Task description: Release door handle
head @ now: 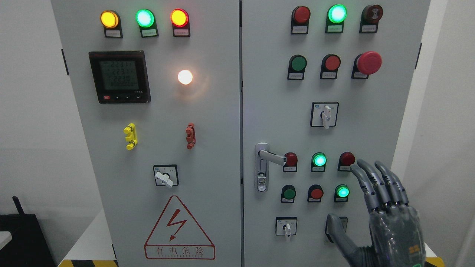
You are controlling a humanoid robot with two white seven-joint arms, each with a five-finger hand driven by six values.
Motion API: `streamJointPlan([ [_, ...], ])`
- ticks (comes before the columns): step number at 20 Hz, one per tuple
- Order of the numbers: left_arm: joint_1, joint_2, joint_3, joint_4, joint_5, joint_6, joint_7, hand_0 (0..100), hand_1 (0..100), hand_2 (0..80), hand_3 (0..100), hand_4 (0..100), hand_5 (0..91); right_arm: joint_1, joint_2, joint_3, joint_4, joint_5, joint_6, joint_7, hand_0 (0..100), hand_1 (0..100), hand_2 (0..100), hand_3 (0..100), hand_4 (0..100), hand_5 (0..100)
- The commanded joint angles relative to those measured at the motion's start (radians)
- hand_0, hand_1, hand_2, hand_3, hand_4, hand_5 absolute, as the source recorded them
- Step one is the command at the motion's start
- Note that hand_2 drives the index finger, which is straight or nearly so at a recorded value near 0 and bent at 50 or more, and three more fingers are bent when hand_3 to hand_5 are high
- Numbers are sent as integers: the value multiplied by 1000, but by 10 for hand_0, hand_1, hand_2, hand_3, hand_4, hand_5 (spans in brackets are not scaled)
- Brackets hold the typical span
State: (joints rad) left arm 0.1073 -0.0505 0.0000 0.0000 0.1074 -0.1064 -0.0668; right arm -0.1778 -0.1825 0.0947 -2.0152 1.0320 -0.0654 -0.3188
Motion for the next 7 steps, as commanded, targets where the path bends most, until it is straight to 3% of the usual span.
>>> streamJointPlan([
  [1,0,0,-14,20,0,1,-1,120,389,0,0,0,0,0,-8,0,-13,-13,-1,12,439,93,0,0,0,0],
  [7,0,0,-14,20,0,1,-1,120,389,0,0,0,0,1,-6,8,-11,-18,3,13,426,98,0,1,0,0],
])
